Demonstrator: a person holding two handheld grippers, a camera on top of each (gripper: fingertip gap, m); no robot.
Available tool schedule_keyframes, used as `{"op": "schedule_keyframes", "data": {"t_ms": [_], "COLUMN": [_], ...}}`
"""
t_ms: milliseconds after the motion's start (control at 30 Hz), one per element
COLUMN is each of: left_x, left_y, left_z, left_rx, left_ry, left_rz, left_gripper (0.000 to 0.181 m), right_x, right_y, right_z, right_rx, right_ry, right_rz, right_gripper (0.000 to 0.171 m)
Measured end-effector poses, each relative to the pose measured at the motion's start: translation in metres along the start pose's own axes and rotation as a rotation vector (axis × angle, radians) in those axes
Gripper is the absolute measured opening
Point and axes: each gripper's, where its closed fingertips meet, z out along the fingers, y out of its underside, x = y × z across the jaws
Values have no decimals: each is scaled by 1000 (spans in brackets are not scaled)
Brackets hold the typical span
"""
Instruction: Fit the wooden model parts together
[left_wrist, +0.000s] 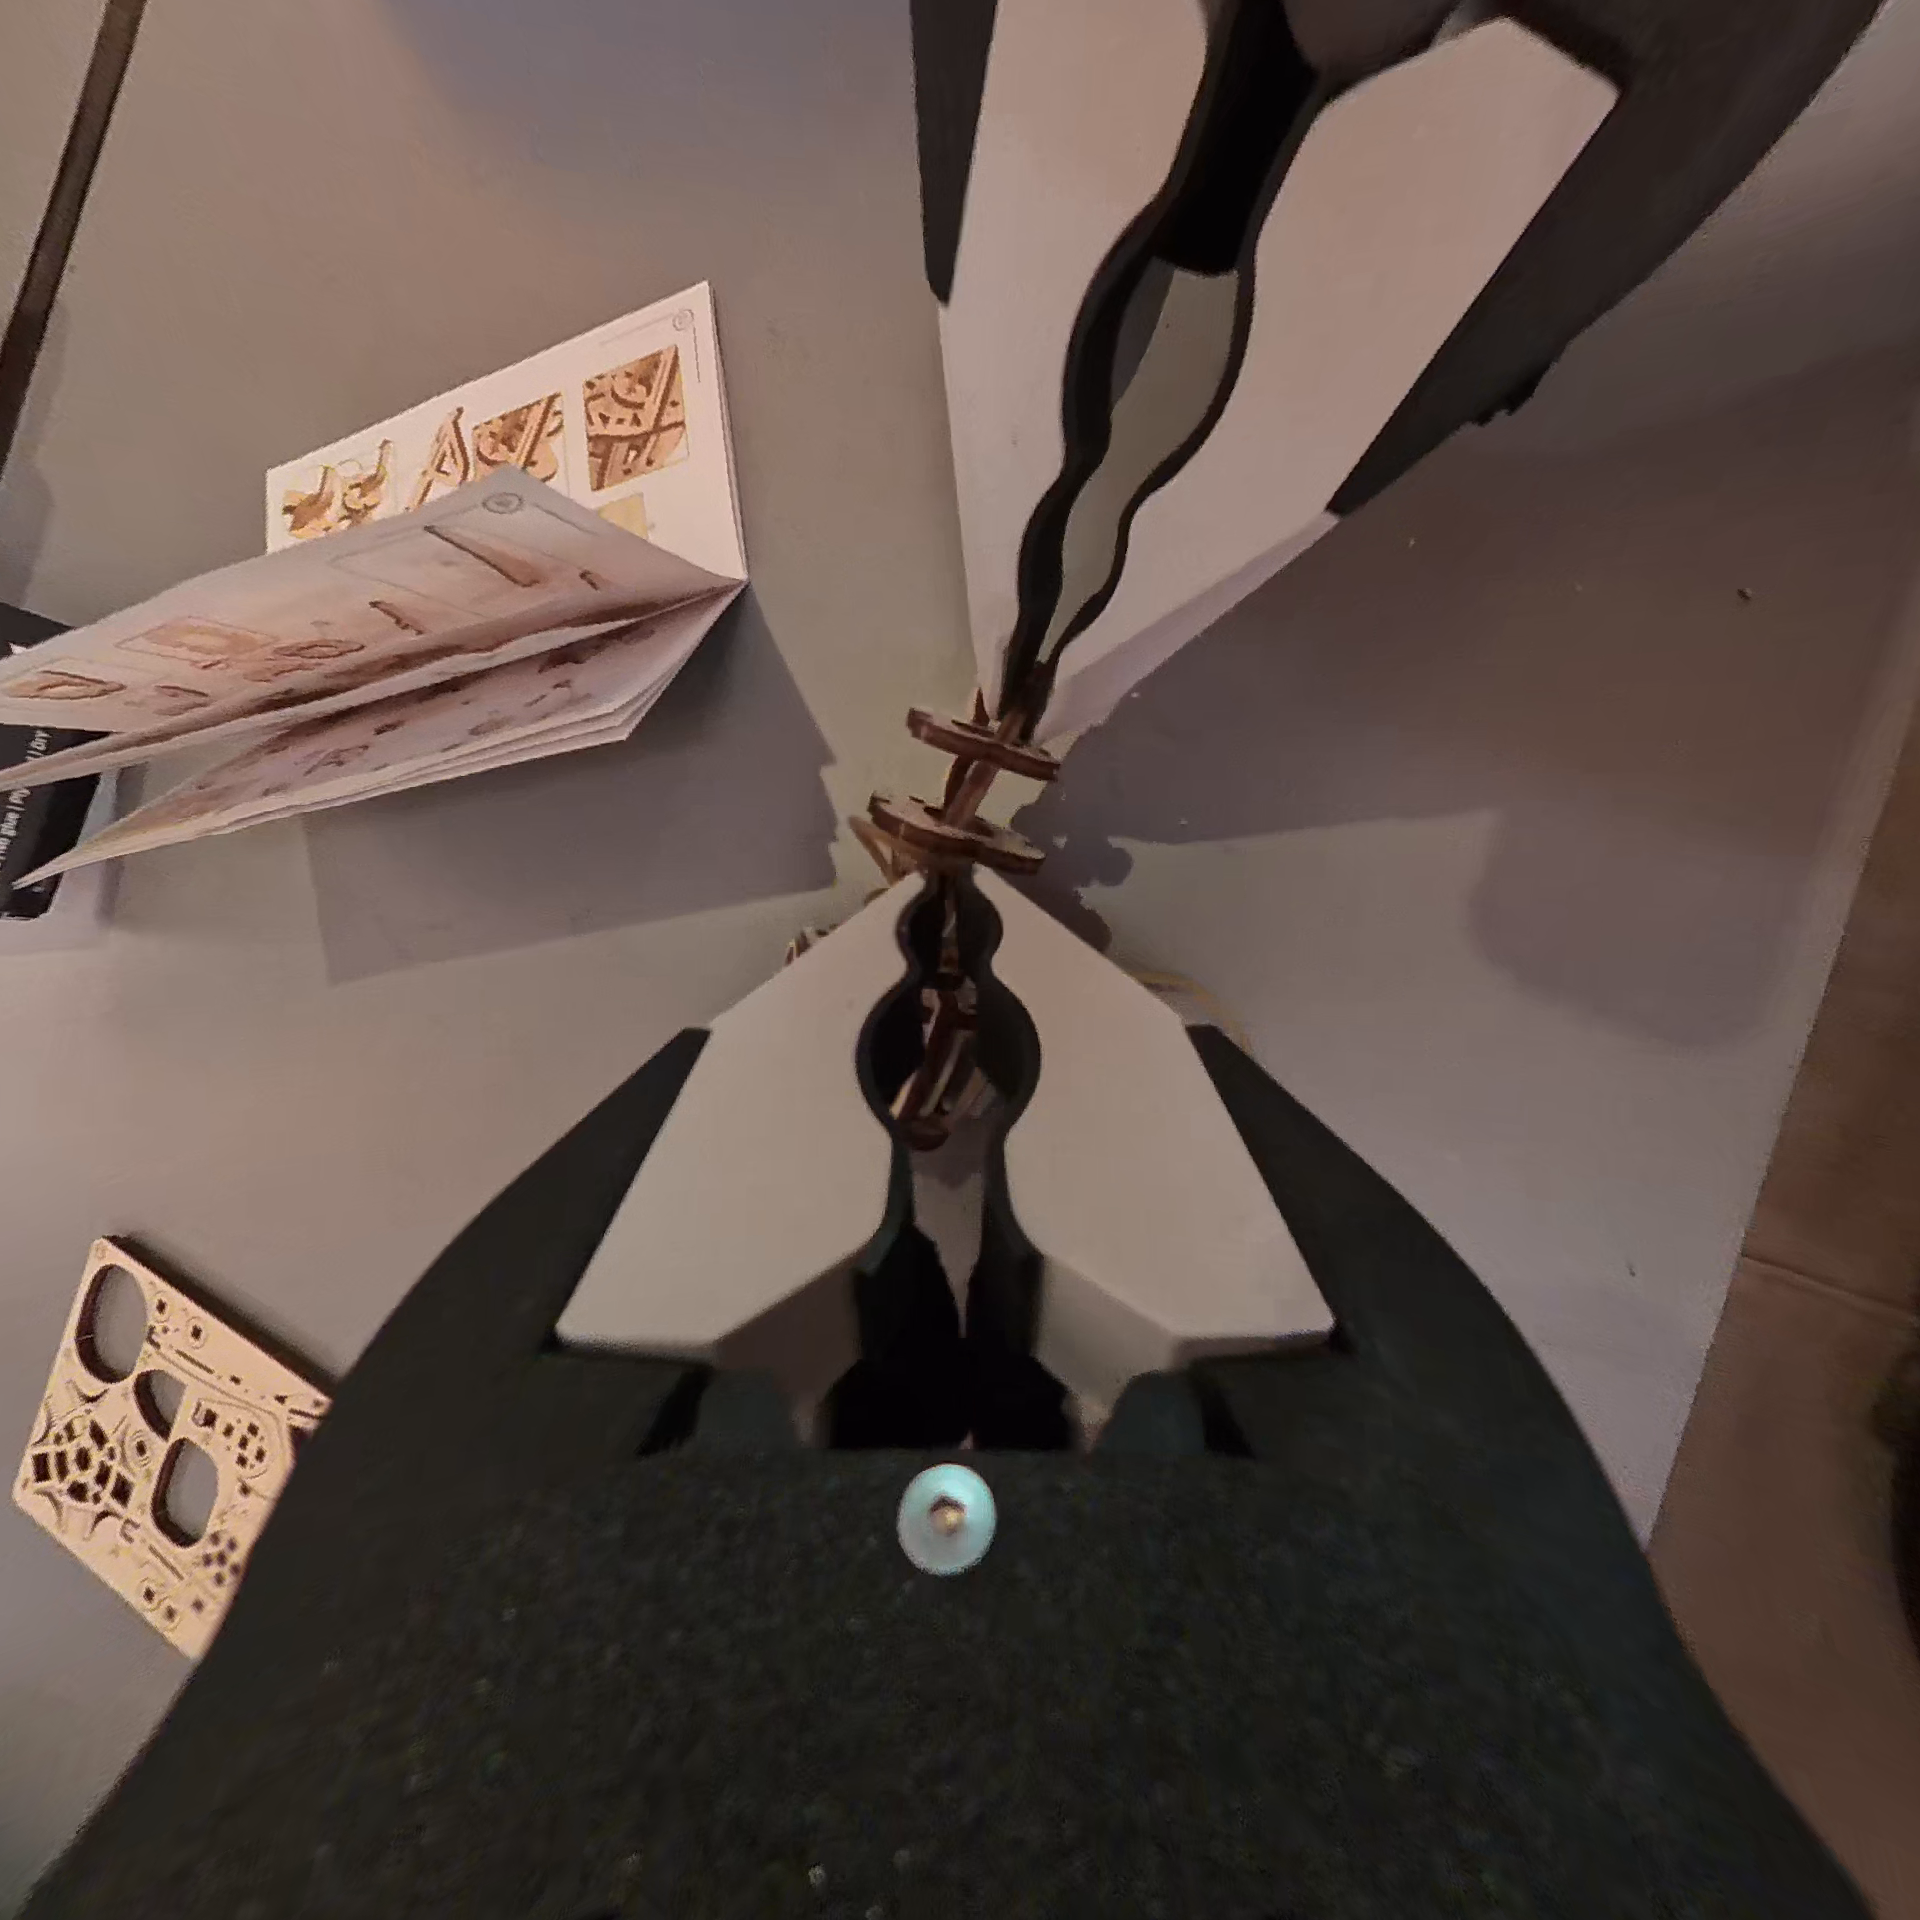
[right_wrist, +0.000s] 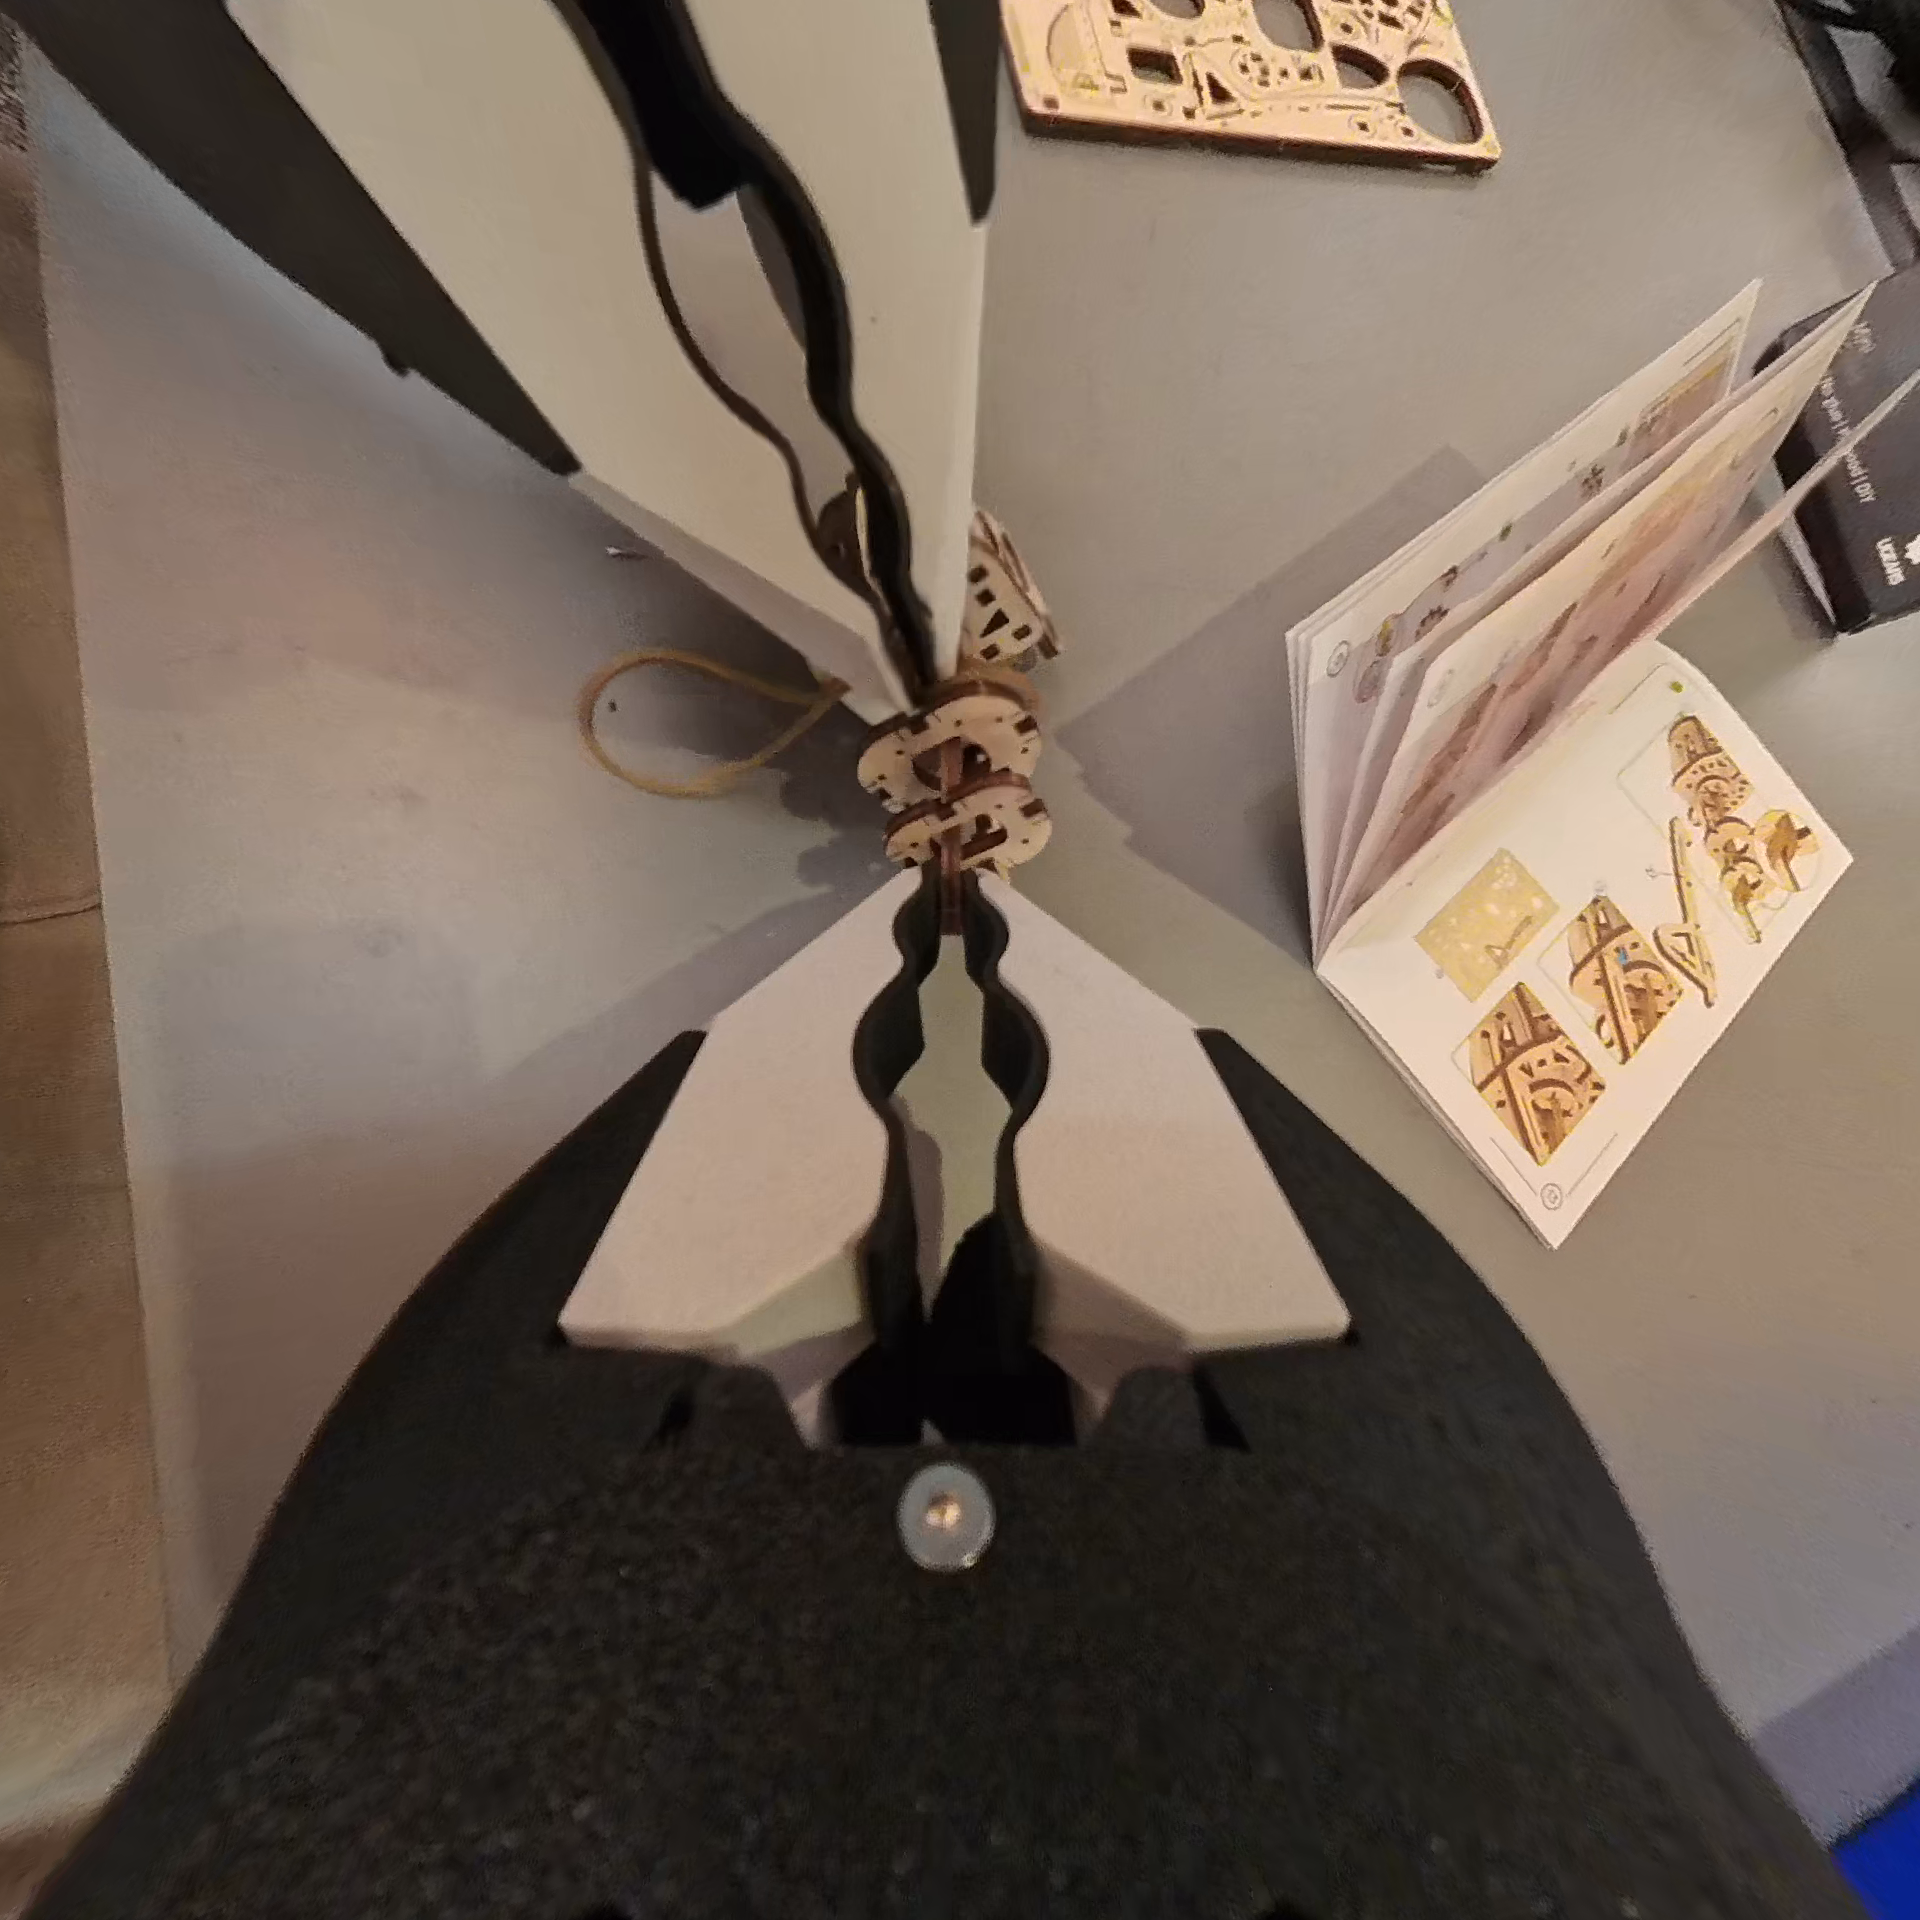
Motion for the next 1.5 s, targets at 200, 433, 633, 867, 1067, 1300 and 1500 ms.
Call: {"op": "schedule_keyframes", "data": {"t_ms": [200,433,633,867,1067,1300,1500], "left_x": [4,10,13,19,6,28,25], "left_y": [2,2,3,0,5,0,-7], "left_z": [-5,-17,-18,-48,-70,-59,-66], "left_rx": [-18,16,18,90,190,256,332], "left_ry": [-4,35,50,119,135,298,376], "left_rz": [29,-30,-26,-66,-76,-124,-235], "left_gripper": [0,0,4,24,47,55,51], "right_x": [-1,-7,-12,-19,-25,-43,-40], "right_y": [-1,-7,-12,-15,-23,-40,-51], "right_z": [0,-4,-7,-12,-23,-33,-41], "right_rx": [20,118,190,218,255,293,375], "right_ry": [-24,-137,-233,-317,-381,-503,-522], "right_rz": [31,144,253,314,327,356,394], "right_gripper": [2,2,3,3,3,2,3]}}
